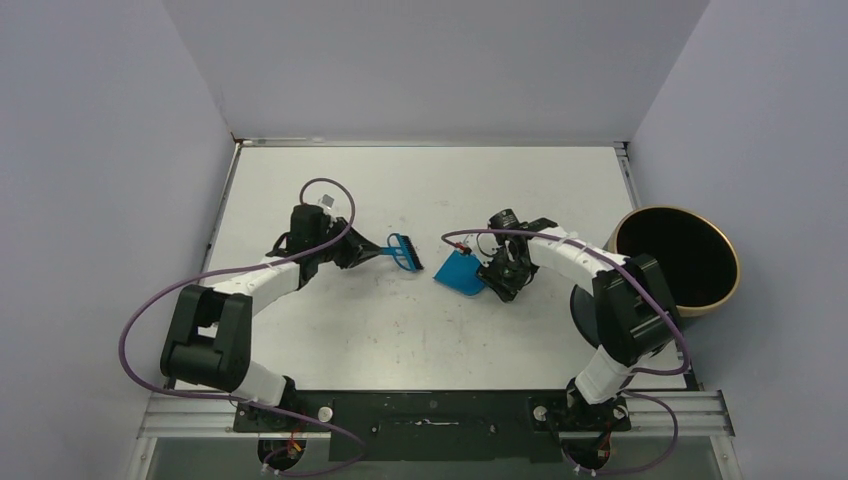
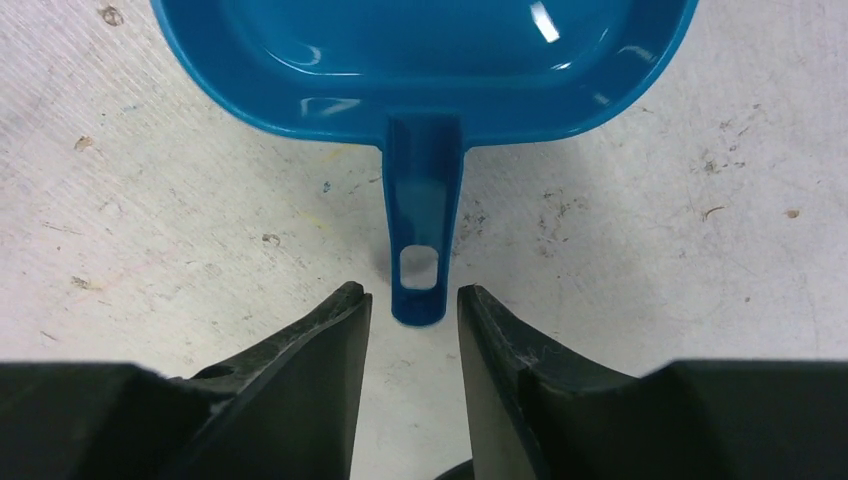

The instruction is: Sweep away the paper scraps from the table

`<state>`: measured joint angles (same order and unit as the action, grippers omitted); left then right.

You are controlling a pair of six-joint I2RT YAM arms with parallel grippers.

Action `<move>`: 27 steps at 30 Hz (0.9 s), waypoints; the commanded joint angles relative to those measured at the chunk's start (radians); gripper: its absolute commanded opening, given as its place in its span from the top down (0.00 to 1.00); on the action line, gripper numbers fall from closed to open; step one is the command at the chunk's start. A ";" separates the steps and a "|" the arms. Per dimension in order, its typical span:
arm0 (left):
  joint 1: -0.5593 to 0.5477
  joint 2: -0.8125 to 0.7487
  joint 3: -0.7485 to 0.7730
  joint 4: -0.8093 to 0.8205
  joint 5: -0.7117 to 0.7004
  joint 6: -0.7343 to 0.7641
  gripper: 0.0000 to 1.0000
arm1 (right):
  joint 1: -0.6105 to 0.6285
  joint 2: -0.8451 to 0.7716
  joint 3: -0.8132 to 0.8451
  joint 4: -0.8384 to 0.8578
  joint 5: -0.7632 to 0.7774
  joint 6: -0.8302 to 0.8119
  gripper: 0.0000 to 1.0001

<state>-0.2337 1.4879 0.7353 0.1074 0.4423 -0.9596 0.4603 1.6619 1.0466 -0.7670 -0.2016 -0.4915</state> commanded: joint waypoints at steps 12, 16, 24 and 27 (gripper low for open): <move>0.001 -0.093 0.172 -0.445 -0.106 0.266 0.08 | 0.008 -0.239 0.029 0.055 -0.012 0.104 0.04; -0.006 -0.150 0.262 -0.594 -0.243 0.420 0.04 | 0.007 -0.341 0.002 0.219 0.033 0.196 0.10; -0.089 -0.388 0.242 -0.499 -0.544 0.628 0.04 | 0.002 -0.399 0.012 0.521 0.195 0.435 0.10; -0.093 -0.457 0.271 -0.464 -0.576 0.640 0.04 | 0.001 -0.368 0.113 0.508 0.262 0.475 0.10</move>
<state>-0.3191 1.1248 0.9710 -0.4309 -0.0071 -0.4110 0.4606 1.2758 1.0393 -0.3664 -0.0475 -0.1272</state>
